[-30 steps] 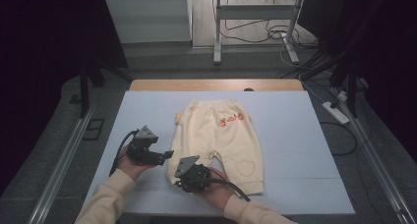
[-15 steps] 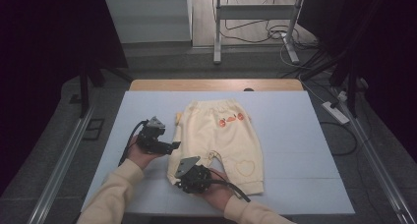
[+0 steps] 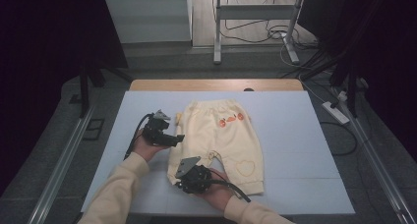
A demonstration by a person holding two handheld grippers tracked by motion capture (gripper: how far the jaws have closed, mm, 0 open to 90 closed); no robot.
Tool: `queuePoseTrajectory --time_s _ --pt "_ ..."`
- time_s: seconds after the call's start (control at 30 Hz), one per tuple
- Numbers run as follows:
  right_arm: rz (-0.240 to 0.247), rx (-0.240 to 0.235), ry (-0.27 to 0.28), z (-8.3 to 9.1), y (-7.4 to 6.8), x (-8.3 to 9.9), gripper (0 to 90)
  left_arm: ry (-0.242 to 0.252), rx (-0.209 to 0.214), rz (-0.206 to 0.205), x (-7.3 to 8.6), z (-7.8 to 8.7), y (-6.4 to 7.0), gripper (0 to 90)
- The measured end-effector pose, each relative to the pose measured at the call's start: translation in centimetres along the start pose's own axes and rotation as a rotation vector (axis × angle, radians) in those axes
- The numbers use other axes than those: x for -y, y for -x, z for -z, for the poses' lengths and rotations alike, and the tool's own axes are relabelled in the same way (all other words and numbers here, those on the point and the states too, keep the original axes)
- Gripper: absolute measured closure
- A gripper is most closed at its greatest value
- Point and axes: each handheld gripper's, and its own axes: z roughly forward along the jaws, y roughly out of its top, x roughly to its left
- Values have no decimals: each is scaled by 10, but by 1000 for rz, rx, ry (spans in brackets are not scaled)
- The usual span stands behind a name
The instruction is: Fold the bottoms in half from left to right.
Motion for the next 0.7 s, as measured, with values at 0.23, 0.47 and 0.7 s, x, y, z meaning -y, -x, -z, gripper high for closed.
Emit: queuePoseTrajectory --time_s 0.23,0.47,0.7 --pt "-8 -6 3 1 1 0 779 7 1 13 -9 -4 -7 161" --pt "-9 -5 19 4 1 0 779 0 7 23 -11 -10 -12 161" --pt "-12 -6 13 3 0 1 779 2 -2 41 -17 -14 -19 171"
